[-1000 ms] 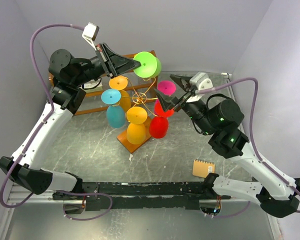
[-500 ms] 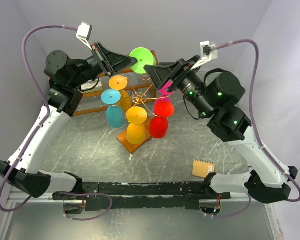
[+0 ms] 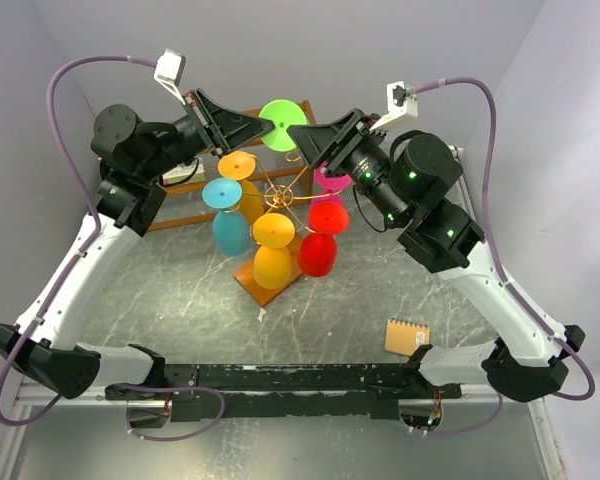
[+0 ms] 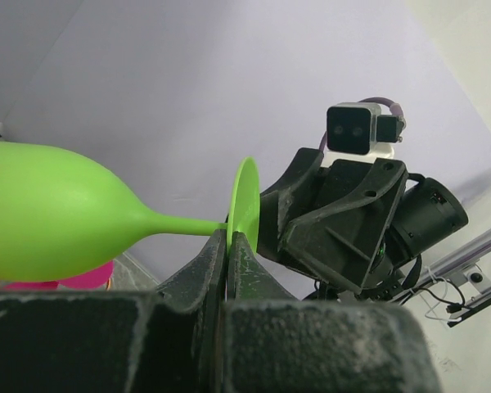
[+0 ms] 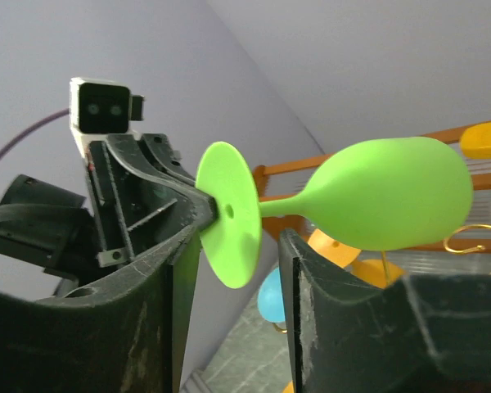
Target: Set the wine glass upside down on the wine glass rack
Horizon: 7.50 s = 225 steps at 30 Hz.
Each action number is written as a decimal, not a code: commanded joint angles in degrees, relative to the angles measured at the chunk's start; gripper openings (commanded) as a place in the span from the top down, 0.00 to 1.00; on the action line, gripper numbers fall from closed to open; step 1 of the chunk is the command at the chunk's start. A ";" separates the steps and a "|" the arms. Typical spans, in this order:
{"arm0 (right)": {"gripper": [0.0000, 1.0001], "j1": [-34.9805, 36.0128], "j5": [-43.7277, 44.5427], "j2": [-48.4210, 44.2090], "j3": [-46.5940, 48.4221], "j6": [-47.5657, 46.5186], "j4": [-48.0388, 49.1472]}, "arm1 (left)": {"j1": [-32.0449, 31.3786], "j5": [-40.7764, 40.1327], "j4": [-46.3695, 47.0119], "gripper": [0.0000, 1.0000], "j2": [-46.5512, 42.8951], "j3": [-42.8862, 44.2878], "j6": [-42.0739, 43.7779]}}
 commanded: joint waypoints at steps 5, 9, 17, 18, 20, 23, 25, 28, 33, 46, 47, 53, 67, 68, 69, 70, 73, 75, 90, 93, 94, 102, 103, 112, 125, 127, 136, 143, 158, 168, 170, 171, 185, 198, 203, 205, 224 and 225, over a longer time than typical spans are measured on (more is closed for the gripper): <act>0.73 -4.32 -8.21 -2.07 -6.21 9.70 10.52 | 0.01 0.19 4.03 0.93 -2.43 -2.24 -1.55; 0.79 -8.13 -14.89 -1.31 -7.39 14.56 13.22 | 0.01 1.14 4.89 0.93 -2.53 -2.80 -2.57; 1.00 -13.03 -24.84 0.59 -10.07 20.53 19.28 | 0.01 0.39 3.28 0.93 -2.94 -2.84 -1.41; 1.00 -13.22 -25.49 0.79 -10.03 20.86 19.62 | 0.01 0.36 3.11 0.93 -2.97 -2.86 -1.33; 1.00 -13.44 -26.67 1.24 -9.87 21.20 20.25 | 0.02 0.32 2.88 0.93 -2.82 -2.71 -1.18; 0.95 -13.49 -28.58 1.90 -9.49 21.21 20.37 | 0.01 0.60 2.78 0.93 -2.59 -2.52 -1.15; 0.93 -13.51 -29.66 2.25 -9.63 21.26 20.66 | 0.01 0.41 2.42 0.93 -2.45 -2.30 -0.98; 0.91 -13.54 -31.10 2.68 -9.65 21.15 20.82 | 0.05 0.27 1.97 0.93 -2.34 -1.99 -0.64; 1.00 -13.57 -31.76 2.97 -9.73 20.58 20.94 | 0.01 -0.25 1.02 0.92 -2.45 -1.60 0.12; 1.00 -13.68 -26.97 4.88 -9.00 19.83 22.25 | 0.03 -20.47 -18.30 0.32 -9.12 -1.98 17.14; 1.00 -13.72 -27.14 5.58 -8.42 19.66 22.22 | 0.01 -23.18 -20.56 0.31 -10.05 -2.35 19.06; 1.00 -14.03 -27.46 9.16 -6.59 19.18 22.90 | 0.01 -35.97 -27.06 0.28 -17.21 -6.09 26.19; 1.00 -14.38 -26.74 15.94 -4.62 19.72 25.38 | 0.05 -40.61 -30.76 0.29 -20.73 -9.17 30.05; 1.00 -14.36 -26.87 16.11 -4.87 19.94 25.68 | 0.01 -40.73 -30.89 0.29 -20.73 -9.19 30.17; 1.00 -14.43 -27.02 16.28 -5.07 20.29 25.88 | 0.01 -40.77 -30.93 0.29 -20.77 -9.19 30.24; 1.00 -14.43 -27.22 16.46 -5.17 20.61 26.05 | 0.01 -40.84 -30.97 0.29 -20.74 -9.19 30.37; 1.00 -14.47 -28.03 16.97 -5.25 21.43 26.64 | 0.01 -40.99 -30.99 0.29 -20.82 -9.36 30.41; 1.00 -14.41 -28.54 17.27 -5.19 21.85 26.70 | 0.01 -41.08 -30.94 0.29 -20.94 -9.45 30.52; 1.00 -14.67 -24.65 14.00 -12.17 29.58 21.75 | 0.01 -41.06 -31.16 0.30 -21.25 -9.88 30.16; 1.00 -14.59 -24.40 13.31 -13.02 30.51 21.32 | 0.01 -41.12 -31.21 0.30 -21.43 -10.02 30.16; 1.00 -14.64 -24.29 12.94 -13.32 30.65 21.18 | 0.01 -41.19 -31.18 0.30 -21.43 -10.05 30.23; 1.00 -14.56 -23.84 10.40 -13.57 31.05 14.86 | 0.04 -41.28 -30.95 0.30 -21.71 -10.41 30.18; 1.00 -14.56 -24.24 10.13 -13.73 31.19 14.27 | 0.01 -41.17 -30.92 0.30 -21.74 -10.48 30.15; 1.00 -14.54 -23.15 7.88 -15.20 30.79 11.62 | 0.02 -40.97 -30.71 0.31 -21.78 -10.51 29.97; 1.00 -14.64 -12.61 4.37 -17.60 29.44 8.30 | 0.01 -41.20 -30.77 0.31 -21.80 -10.07 30.09; 1.00 -14.57 -11.26 4.41 -17.46 29.21 8.04 | 0.06 -41.16 -30.81 0.31 -21.84 -10.06 30.10; 1.00 -14.87 -8.34 6.37 -16.24 29.01 8.11 | 0.01 -41.85 -31.39 0.31 -22.22 -9.89 30.50; 1.00 -15.61 -7.01 6.96 -15.69 29.06 8.23 | 0.01 -42.04 -31.44 0.31 -22.40 -10.11 30.68; 1.00 -17.14 -7.10 9.26 -14.31 27.70 8.76 | 0.01 -42.26 -31.68 0.31 -22.15 -9.98 30.82; 0.97 -18.05 -10.74 12.02 -12.10 25.66 9.77 | 0.02 -42.57 -31.79 0.31 -22.14 -10.02 31.05; 0.96 -18.18 -11.68 12.58 -11.67 25.29 9.78 | 0.01 -42.67 -31.86 0.31 -22.14 -9.99 31.20; 0.95 -18.18 -12.15 12.78 -11.50 25.07 9.92 | 0.06 -42.75 -31.85 0.31 -22.14 -9.98 31.27; 0.58 -18.27 -14.73 14.47 -9.23 22.30 8.80 | 0.01 -42.97 -31.95 0.31 -22.31 -10.07 31.35; 0.44 -18.25 -14.03 17.23 -1.47 10.57 -0.63 | 0.01 -43.32 -32.19 0.31 -22.49 -9.71 31.53; 0.44 -18.26 -14.33 17.75 -1.49 8.61 -1.64 | 0.01 -43.15 -32.28 0.31 -22.40 -9.65 31.48; 0.44 -18.25 -14.52 18.06 -1.35 8.11 -1.95 | 0.01 -43.19 -32.21 0.31 -22.48 -9.63 31.52; 0.31 -18.20 -11.43 16.83 -1.01 4.26 -0.68 | 0.01 -43.66 -33.43 0.30 -22.48 -9.72 31.90; 0.31 -18.21 -11.23 16.42 -1.06 4.11 -0.46 | 0.01 -43.67 -33.43 0.30 -22.49 -9.72 31.90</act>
